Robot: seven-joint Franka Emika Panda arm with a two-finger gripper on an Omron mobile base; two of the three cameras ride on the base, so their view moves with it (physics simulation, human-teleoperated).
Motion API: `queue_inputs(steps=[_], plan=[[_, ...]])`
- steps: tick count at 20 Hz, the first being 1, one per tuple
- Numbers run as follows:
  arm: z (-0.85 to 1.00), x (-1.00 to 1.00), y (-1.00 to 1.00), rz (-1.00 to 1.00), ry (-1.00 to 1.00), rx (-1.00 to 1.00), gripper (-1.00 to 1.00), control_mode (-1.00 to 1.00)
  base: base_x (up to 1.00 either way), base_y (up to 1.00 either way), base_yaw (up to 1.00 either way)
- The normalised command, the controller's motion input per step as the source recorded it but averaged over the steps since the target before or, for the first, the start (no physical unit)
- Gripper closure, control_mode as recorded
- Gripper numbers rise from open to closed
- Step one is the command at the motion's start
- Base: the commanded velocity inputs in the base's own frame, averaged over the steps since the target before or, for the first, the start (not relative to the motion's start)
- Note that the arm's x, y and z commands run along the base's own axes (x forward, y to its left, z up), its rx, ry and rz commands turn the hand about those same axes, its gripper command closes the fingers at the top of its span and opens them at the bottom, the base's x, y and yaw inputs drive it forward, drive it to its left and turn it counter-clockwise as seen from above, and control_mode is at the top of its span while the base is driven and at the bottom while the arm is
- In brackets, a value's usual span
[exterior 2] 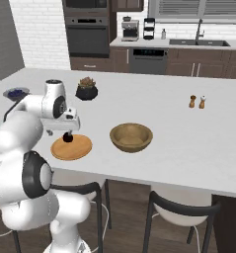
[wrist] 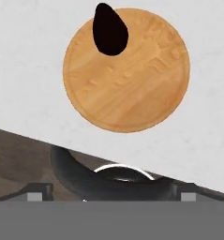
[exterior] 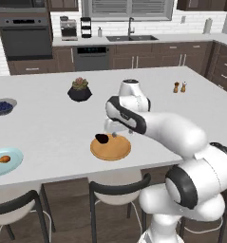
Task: Pick the chicken drumstick and avocado from their plates and place them in the bowl. Then put the bowl in the fridge.
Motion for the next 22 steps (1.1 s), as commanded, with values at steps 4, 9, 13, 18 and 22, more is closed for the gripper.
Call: queue_inputs(steps=[4, 9, 13, 18, 22], plan=[[-0.38, 0.61, 0.33, 0.07, 0.18, 0.0, -1.0, -1.0, 0.0, 0.0, 0.0], [-0.29, 0.51, 0.28, 0.02, 0.14, 0.0, -1.0, -1.0, 0.0, 0.0, 0.0], [-0.46, 0.48, 0.14, 0.03, 0.13, 0.0, -1.0, -1.0, 0.0, 0.0, 0.0], [-0.34, 0.45, 0.03, 0.01, 0.05, 0.0, -1.0, -1.0, 0.0, 0.0, 0.0], [-0.22, 0.51, 0.13, 0.0, 0.04, 0.0, -1.0, -1.0, 0.0, 0.0, 0.0]])
